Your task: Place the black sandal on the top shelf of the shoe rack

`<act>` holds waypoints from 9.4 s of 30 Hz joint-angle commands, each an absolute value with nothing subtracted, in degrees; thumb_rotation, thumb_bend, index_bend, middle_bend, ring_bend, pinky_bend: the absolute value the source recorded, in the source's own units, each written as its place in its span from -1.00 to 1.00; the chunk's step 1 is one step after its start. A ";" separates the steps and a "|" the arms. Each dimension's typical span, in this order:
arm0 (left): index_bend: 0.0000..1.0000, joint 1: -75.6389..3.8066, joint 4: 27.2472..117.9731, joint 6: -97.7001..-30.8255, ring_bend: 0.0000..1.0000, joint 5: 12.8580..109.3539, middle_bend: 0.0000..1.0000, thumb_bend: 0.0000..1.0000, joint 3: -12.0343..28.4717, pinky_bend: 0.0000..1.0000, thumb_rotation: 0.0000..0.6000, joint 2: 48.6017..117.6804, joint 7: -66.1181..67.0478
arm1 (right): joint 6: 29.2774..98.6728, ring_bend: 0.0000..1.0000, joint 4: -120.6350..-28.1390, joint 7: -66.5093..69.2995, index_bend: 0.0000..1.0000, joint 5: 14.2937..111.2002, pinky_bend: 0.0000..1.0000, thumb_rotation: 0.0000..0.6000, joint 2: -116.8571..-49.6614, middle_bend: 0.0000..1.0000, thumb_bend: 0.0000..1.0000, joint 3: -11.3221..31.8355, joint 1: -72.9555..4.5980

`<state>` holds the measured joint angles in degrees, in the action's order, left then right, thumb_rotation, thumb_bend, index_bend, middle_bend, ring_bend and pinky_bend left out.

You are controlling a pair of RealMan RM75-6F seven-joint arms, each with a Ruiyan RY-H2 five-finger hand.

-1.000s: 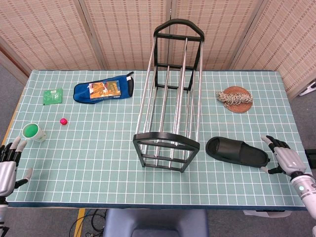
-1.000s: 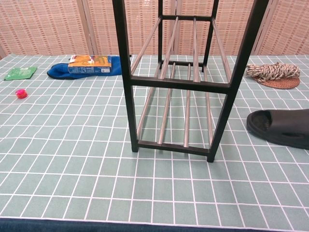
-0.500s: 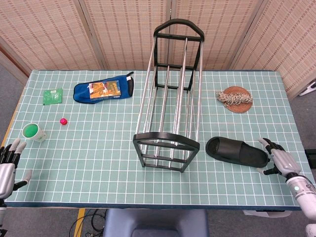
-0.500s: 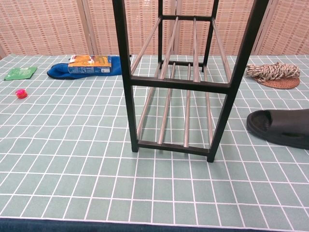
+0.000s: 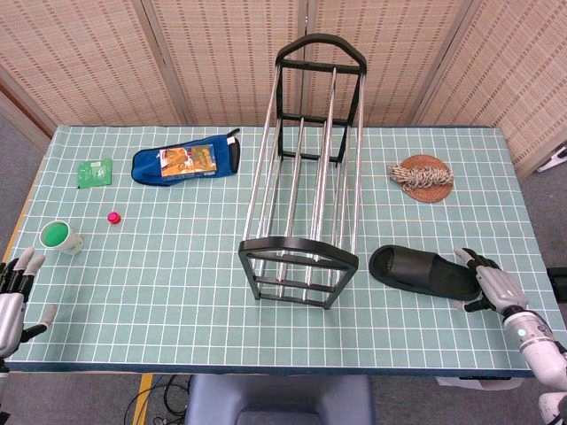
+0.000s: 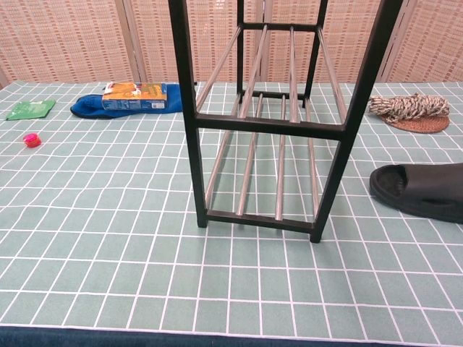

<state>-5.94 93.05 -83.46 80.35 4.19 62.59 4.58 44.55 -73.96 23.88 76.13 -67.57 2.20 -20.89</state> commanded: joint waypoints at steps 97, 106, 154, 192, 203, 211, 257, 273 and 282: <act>-0.92 -6.82 90.69 -79.90 -1.00 77.17 -1.00 -0.25 6.64 -1.00 1.00 59.43 -5.31 | 37.04 -0.52 -92.45 20.32 -0.47 62.76 -0.08 1.00 -55.74 -0.48 -0.45 16.69 -41.43; -0.92 -6.32 89.79 -80.15 -1.00 78.88 -1.00 -0.25 6.25 -1.00 1.00 57.69 -11.19 | 35.39 -0.52 -88.76 15.80 -0.47 56.03 -0.08 1.00 -61.37 -0.48 -0.46 18.15 -47.29; -0.91 -5.33 87.02 -81.85 -1.00 81.98 -1.00 -0.25 5.13 -1.00 1.00 55.77 -20.67 | 32.62 -1.00 -80.94 6.92 -1.00 45.43 -0.48 1.00 -70.29 -1.00 -0.59 18.46 -58.46; -0.92 -6.43 87.77 -80.35 -1.00 79.67 -1.00 -0.25 5.88 -1.00 1.00 56.76 -16.17 | 46.19 -1.00 -99.52 5.43 -1.00 55.76 -0.88 1.00 -52.75 -1.00 -0.66 14.88 -44.31; -0.92 -7.35 88.18 -79.12 -1.00 77.96 -1.00 -0.24 6.60 -1.00 1.00 57.57 -13.10 | 49.85 -1.00 -99.80 7.43 -0.98 60.50 -0.88 1.00 -49.23 -1.00 -0.66 12.08 -37.39; -0.92 -7.61 88.38 -78.51 -1.00 77.29 -1.00 -0.25 6.88 -1.00 1.00 57.41 -12.95 | 44.08 -1.00 -94.60 6.32 -0.58 58.22 -0.88 1.00 -51.96 -1.00 -0.66 12.01 -39.85; -0.92 -6.03 87.91 -81.46 -1.00 80.23 -1.00 -0.25 6.10 -1.00 1.00 56.39 -17.06 | 47.02 -1.00 -97.86 -7.14 -0.51 48.36 -0.88 1.00 -54.07 -1.00 -0.66 9.34 -46.08; -0.92 -8.07 88.21 -79.12 -1.00 77.01 -1.00 -0.25 7.14 -1.00 1.00 59.19 -8.24 | 85.67 -1.00 -85.35 -2.70 -1.00 74.97 -0.91 1.00 -60.63 -1.00 -0.61 0.08 -17.09; -0.92 -9.14 87.77 -80.04 -1.00 78.25 -1.00 -0.25 6.83 -1.00 1.00 62.04 -1.65 | 87.09 -1.00 -81.61 -2.29 -1.00 74.40 -0.99 1.00 -63.71 -1.00 -0.60 0.36 -11.72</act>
<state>-8.88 87.94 -79.83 77.87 7.09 61.45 -2.53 87.50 -79.21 -2.10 73.70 -64.17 0.66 -12.55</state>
